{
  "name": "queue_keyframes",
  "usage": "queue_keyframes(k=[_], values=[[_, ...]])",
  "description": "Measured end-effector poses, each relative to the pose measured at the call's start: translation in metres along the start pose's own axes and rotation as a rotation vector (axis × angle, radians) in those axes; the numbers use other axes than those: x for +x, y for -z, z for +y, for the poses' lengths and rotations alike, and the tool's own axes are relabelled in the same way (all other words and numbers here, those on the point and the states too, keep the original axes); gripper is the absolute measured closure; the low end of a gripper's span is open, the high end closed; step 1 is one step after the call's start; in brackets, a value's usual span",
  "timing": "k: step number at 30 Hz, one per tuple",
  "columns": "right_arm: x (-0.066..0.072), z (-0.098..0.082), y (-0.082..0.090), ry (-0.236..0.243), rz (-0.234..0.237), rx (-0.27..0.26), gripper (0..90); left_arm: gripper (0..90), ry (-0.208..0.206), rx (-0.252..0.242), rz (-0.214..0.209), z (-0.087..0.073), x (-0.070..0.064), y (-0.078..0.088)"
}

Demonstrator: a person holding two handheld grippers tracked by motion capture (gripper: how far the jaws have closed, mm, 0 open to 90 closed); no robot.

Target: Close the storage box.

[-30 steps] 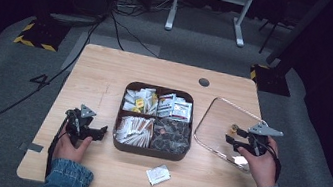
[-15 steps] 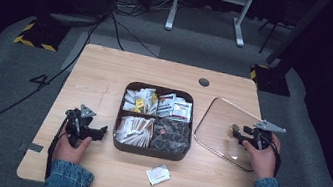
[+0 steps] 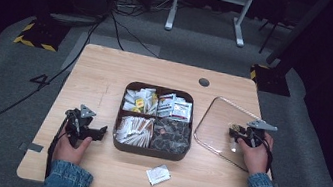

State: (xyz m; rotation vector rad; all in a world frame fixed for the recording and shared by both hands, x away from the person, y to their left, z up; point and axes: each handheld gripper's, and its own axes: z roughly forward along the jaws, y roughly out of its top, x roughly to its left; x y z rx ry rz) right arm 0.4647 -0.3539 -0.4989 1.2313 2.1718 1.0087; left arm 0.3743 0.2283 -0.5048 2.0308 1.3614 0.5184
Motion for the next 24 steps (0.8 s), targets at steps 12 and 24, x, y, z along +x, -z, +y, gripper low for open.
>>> queue_keyframes(k=[12, 24], values=[[0.003, 0.0, 0.002, 0.013, 0.008, -0.005, 59.2, 15.6, 0.0, 0.0, 0.0, 0.0, 0.0, 0.0], [0.0, 0.011, 0.034, -0.034, 0.021, -0.065, 59.2, 15.6, 0.002, -0.001, -0.001, 0.0, 0.0, 0.0]])
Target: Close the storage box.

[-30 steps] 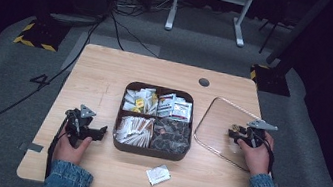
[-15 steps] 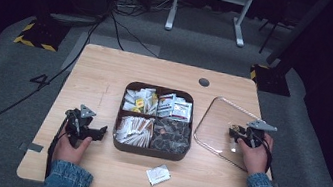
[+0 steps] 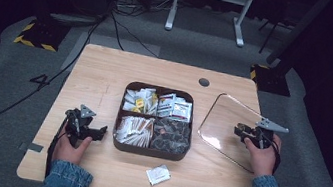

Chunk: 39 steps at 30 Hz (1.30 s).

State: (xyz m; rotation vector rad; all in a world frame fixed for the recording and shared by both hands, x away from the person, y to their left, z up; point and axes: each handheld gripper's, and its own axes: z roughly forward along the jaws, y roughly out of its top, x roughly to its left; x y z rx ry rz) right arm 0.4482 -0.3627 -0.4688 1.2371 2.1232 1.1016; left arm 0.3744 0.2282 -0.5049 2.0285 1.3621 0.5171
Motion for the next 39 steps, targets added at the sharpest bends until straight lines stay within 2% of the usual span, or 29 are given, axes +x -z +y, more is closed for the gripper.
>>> queue_keyframes(k=[4, 8, 10, 15, 22, 23, 27, 30, 31, 32, 33, 34, 35, 39], values=[[0.003, 0.006, 0.012, -0.005, 0.005, -0.021, 59.2, 15.6, 0.003, 0.0, 0.002, 0.0, 0.0, 0.0], [0.013, 0.019, 0.029, 0.002, 0.032, -0.055, 59.3, 15.6, 0.003, 0.002, 0.002, 0.001, 0.0, -0.001], [0.015, 0.022, 0.031, 0.001, 0.037, -0.059, 59.2, 15.6, 0.003, 0.002, 0.002, 0.001, 0.0, -0.001], [0.033, 0.042, 0.043, 0.004, 0.076, -0.079, 59.3, 15.6, 0.003, 0.002, 0.002, 0.001, 0.0, -0.001], [0.049, 0.063, 0.045, 0.026, 0.103, -0.061, 59.2, 15.6, 0.003, 0.002, 0.003, 0.001, 0.0, -0.001], [0.057, 0.07, 0.043, 0.026, 0.12, -0.054, 59.2, 15.6, 0.003, 0.002, 0.002, 0.001, 0.0, -0.001], [0.068, 0.08, 0.04, 0.039, 0.147, -0.044, 59.2, 15.6, 0.003, 0.002, 0.003, 0.001, 0.0, -0.001], [0.083, 0.094, 0.036, 0.069, 0.178, -0.036, 59.2, 15.6, 0.003, 0.002, 0.003, 0.001, 0.0, -0.001], [0.083, 0.094, 0.036, 0.069, 0.178, -0.036, 59.2, 15.7, 0.003, 0.002, 0.003, 0.001, 0.0, -0.001], [0.091, 0.101, 0.035, 0.073, 0.194, -0.031, 59.2, 15.6, 0.003, 0.002, 0.003, 0.001, 0.0, -0.001], [0.091, 0.101, 0.035, 0.073, 0.194, -0.031, 59.2, 15.6, 0.003, 0.002, 0.003, 0.001, 0.0, -0.001], [0.099, 0.107, 0.032, 0.083, 0.21, -0.028, 59.2, 15.6, 0.002, 0.002, 0.003, 0.001, 0.0, -0.001], [0.099, 0.107, 0.032, 0.083, 0.21, -0.028, 59.2, 15.6, 0.003, 0.002, 0.003, 0.001, 0.0, -0.001], [0.113, 0.119, 0.025, 0.09, 0.24, -0.016, 59.2, 15.6, 0.003, 0.002, 0.002, 0.001, 0.0, -0.001]])
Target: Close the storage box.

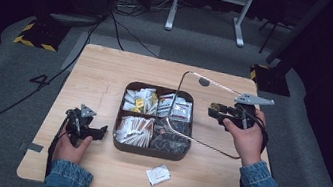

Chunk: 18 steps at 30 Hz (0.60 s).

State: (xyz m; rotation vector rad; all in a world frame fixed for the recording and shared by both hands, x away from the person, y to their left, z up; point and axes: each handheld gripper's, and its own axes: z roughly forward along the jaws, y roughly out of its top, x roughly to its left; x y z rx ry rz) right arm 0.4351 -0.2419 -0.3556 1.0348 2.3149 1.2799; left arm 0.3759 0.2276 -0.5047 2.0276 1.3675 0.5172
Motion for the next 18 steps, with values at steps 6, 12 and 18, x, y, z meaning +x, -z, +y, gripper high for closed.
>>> queue_keyframes(k=[6, 12, 18], values=[[0.016, 0.016, -0.016, 0.023, 0.022, 0.018, 59.2, 15.6, 0.0, 0.0, -0.001, 0.0, 0.0, 0.0], [0.027, 0.027, -0.028, 0.048, 0.04, 0.032, 59.2, 15.6, 0.0, 0.0, -0.001, 0.0, 0.0, 0.0], [0.037, 0.037, -0.042, 0.066, 0.063, 0.045, 59.2, 15.6, 0.0, 0.0, -0.001, 0.0, 0.0, 0.0]])
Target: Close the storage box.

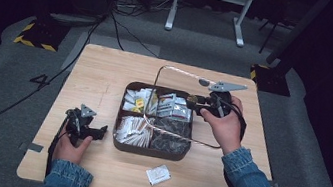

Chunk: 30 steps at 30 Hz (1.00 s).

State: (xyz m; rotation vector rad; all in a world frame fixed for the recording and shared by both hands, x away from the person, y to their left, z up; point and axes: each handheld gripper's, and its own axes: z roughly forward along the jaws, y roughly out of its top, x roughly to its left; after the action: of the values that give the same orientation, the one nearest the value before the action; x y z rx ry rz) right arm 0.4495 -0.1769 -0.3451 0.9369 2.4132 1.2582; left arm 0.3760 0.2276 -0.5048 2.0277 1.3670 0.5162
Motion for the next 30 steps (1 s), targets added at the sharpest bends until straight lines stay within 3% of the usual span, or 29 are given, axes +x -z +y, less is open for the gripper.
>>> queue_keyframes(k=[5, 15, 30], values=[[0.006, 0.006, -0.016, -0.002, 0.019, 0.011, 59.2, 15.6, 0.0, 0.0, 0.0, 0.0, 0.0, 0.0], [0.024, 0.012, -0.05, 0.043, 0.029, 0.043, 59.2, 15.6, -0.001, 0.001, 0.0, 0.0, 0.0, 0.0], [0.034, -0.003, -0.099, 0.067, 0.032, 0.094, 59.2, 15.6, 0.0, 0.0, 0.0, 0.0, 0.0, 0.0]])
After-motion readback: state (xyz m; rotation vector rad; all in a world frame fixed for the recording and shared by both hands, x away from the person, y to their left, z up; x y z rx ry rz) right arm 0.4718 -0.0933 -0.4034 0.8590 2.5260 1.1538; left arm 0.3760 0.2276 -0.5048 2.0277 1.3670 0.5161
